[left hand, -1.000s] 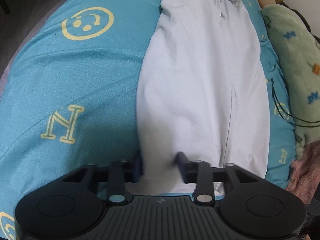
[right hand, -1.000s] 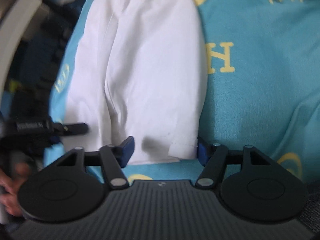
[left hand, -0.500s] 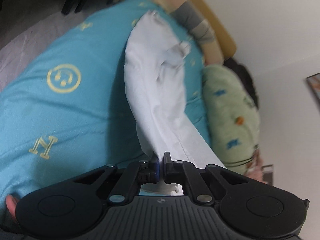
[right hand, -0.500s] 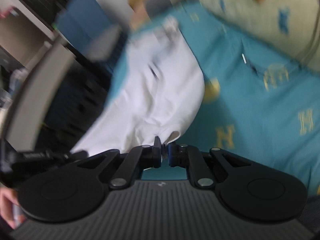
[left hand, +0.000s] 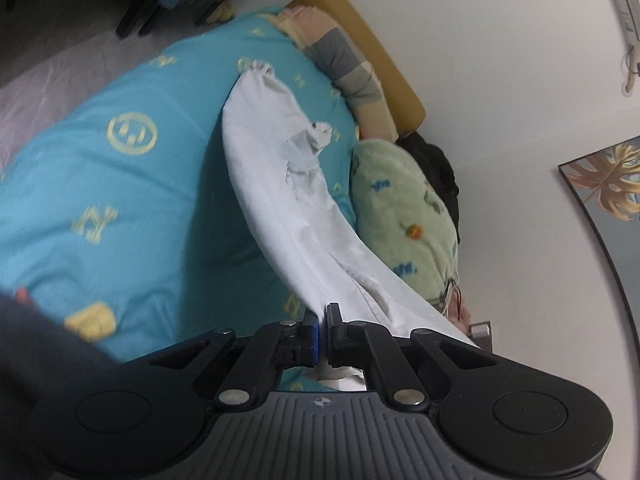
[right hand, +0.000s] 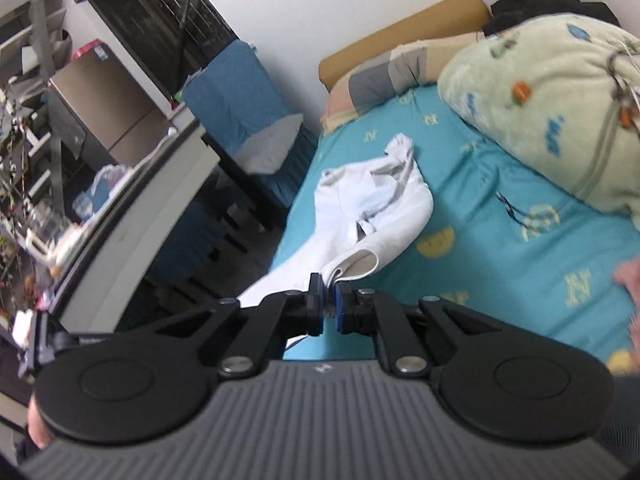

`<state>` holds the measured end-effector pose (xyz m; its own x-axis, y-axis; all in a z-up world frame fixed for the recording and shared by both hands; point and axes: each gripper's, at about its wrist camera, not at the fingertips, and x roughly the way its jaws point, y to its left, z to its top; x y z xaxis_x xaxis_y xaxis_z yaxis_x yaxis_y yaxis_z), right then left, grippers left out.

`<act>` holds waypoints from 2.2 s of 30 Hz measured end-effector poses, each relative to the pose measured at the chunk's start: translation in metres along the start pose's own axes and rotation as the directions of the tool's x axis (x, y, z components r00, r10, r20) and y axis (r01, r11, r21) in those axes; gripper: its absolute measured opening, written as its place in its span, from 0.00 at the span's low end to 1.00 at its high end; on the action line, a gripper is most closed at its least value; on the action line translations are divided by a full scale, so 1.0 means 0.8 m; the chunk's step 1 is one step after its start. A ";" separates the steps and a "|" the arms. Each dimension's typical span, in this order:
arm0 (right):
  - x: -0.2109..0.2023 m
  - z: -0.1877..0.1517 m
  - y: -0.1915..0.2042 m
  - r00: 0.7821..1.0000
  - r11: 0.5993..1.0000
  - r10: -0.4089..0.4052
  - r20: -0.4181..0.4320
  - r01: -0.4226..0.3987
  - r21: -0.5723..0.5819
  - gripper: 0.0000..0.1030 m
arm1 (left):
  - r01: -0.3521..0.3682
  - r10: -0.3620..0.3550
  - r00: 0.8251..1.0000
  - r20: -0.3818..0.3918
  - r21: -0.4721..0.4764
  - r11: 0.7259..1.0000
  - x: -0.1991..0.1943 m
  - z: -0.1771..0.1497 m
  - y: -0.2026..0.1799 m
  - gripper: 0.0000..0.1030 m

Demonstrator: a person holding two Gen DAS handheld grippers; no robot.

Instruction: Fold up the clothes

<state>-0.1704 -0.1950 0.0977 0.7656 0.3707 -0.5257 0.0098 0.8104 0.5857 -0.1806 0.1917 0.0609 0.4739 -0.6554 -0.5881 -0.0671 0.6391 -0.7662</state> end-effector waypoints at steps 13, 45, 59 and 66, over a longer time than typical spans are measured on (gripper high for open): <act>0.051 -0.013 -0.063 1.000 0.996 0.004 -0.030 -0.001 0.091 0.08 | -0.105 0.105 0.994 0.025 -0.021 0.994 0.095 0.086 0.013 0.04; 0.474 0.076 -0.160 0.963 0.944 -0.267 -0.029 0.255 -0.211 0.11 | -0.471 0.419 0.882 0.217 0.371 0.800 0.442 0.300 0.072 0.10; 0.318 0.082 -0.065 0.981 0.946 -0.126 0.147 0.164 -0.281 0.79 | -0.480 0.321 0.866 0.384 0.458 0.748 0.307 0.220 -0.040 0.82; 0.233 0.055 -0.033 0.968 0.944 -0.045 0.245 0.122 -0.307 0.79 | -0.465 0.236 0.859 0.454 0.500 0.731 0.248 0.141 -0.069 0.86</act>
<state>0.0001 -0.1671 0.0116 0.8986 0.2111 -0.3845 -0.0947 0.9493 0.2998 0.0166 0.0720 0.0155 0.7900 -0.2297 -0.5684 0.1697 0.9729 -0.1574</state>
